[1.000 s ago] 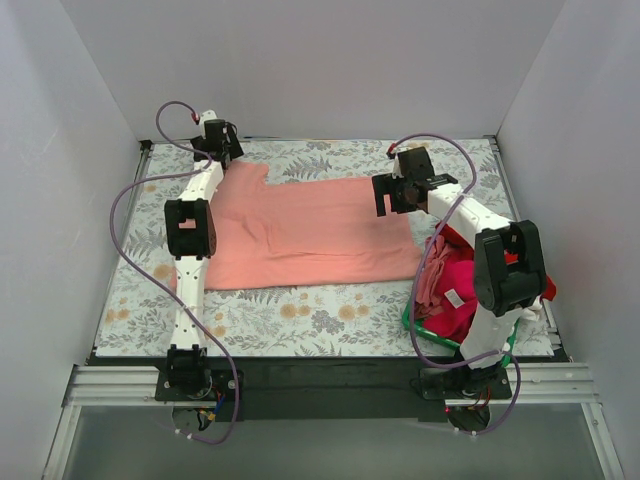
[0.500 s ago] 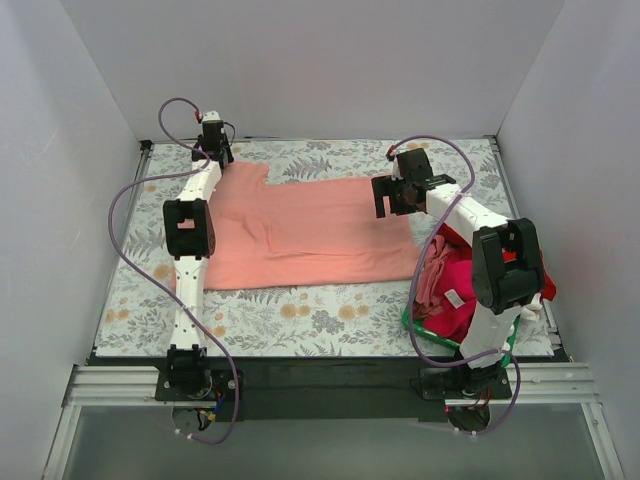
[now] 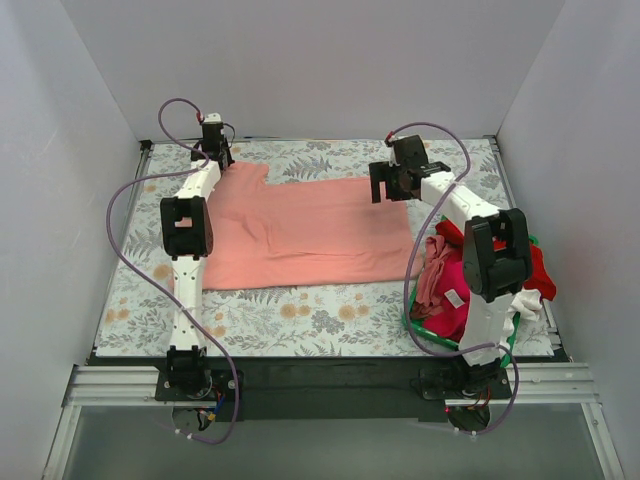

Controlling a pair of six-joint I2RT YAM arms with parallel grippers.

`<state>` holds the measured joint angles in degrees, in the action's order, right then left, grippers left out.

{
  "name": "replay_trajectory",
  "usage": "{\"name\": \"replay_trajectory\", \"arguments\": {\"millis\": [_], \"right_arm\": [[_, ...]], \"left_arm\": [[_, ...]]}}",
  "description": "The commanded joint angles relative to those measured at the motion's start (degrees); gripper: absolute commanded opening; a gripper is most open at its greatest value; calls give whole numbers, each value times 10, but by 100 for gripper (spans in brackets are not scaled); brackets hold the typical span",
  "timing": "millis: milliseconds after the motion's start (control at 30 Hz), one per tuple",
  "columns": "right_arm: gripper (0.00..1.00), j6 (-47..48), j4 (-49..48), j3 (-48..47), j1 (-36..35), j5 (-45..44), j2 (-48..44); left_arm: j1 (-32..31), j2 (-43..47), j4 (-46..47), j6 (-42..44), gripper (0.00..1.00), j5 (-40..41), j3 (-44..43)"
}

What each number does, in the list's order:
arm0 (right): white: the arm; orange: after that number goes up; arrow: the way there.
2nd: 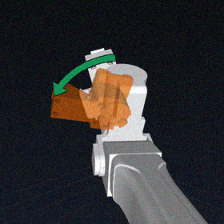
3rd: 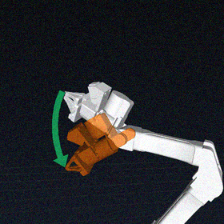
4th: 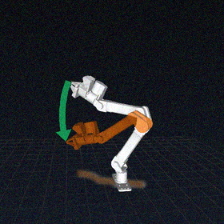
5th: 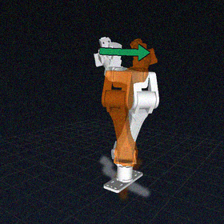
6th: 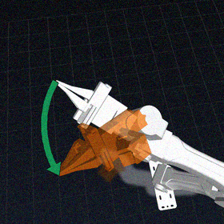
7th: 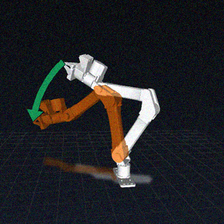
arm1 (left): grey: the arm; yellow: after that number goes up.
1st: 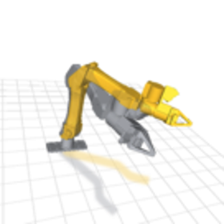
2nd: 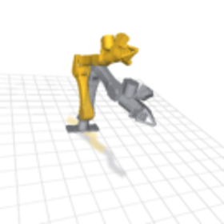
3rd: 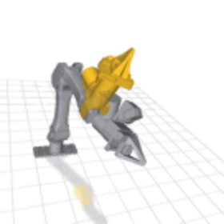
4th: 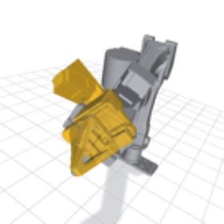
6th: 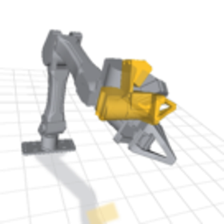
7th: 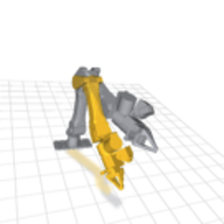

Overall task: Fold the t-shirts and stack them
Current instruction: Fold the tshirt

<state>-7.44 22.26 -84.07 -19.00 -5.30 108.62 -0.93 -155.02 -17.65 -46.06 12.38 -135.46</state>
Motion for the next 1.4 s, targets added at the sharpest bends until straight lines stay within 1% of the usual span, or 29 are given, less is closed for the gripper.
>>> {"name": "replay_trajectory", "arguments": {"millis": [0, 33, 133, 167, 233, 267, 367, 400, 467, 600, 700, 800, 833, 900, 933, 1000, 1033, 1100, 1133, 1200, 1233, 1300, 1333, 1367], "right_arm": [[98, -37, -8, -77, 14, -13, 39], [98, -53, -6, -110, 18, -14, 66], [98, -70, -1, -161, 31, -23, 122], [98, -68, -1, -201, 32, -27, 138], [98, -59, 1, -244, 34, -29, 183], [97, -56, 0, -284, 36, -30, 197], [97, -50, -2, -352, 38, -54, 257], [97, -47, -2, -391, 38, -58, 272], [96, -33, -13, -420, 39, -45, 308], [96, -24, -39, -434, 41, -66, 345], [96, -38, -41, -432, 47, -47, 365], [94, -45, -40, -416, 48, -41, 361], [91, -46, -40, -406, 47, -42, 358], [88, -48, -42, -393, 48, -42, 350], [81, -47, -44, -388, 48, -42, 347], [76, -45, -44, -377, 48, -42, 343], [66, -44, -44, -375, 49, -42, 342], [59, -39, -44, -370, 49, -42, 339], [53, -37, -46, -369, 49, -43, 338], [49, -33, -47, -370, 49, -41, 339], [43, -31, -47, -370, 49, -38, 338], [39, -29, -48, -370, 49, -34, 337], [33, -28, -48, -370, 49, -31, 337], [31, -28, -47, -369, 49, -30, 337]], "left_arm": [[-6, 42, -47, 9, 0, -22, 40], [-6, 45, -44, 5, 0, -18, 41], [-7, 60, -27, 3, 0, -16, 59], [-7, 64, -21, 3, 0, -11, 66], [-7, 74, -7, 3, 0, -10, 83], [-7, 76, -4, 2, 0, -10, 85], [-7, 83, 6, -3, 0, -11, 96], [-7, 85, 12, -3, 0, -12, 99], [-7, 88, 15, -2, 0, -13, 104], [-7, 89, 21, -2, 0, -8, 109], [-7, 91, 21, -1, 0, -7, 112], [-7, 96, 22, -1, 0, -7, 120], [-7, 100, 24, -1, 0, -7, 121], [-7, 106, 27, -1, 0, -8, 130], [-7, 108, 29, 0, 0, -9, 134], [-7, 113, 31, 3, 0, -15, 140], [-7, 115, 31, 4, 0, -17, 141], [-7, 122, 31, 3, 0, -17, 150], [-7, 125, 32, 3, 0, -17, 153], [-7, 130, 36, 3, 0, -17, 164], [-7, 134, 37, 3, 0, -18, 166], [-7, 137, 39, 3, 0, -17, 171], [-7, 140, 39, 3, 0, -16, 172], [-7, 142, 39, 3, 0, -15, 174]]}}
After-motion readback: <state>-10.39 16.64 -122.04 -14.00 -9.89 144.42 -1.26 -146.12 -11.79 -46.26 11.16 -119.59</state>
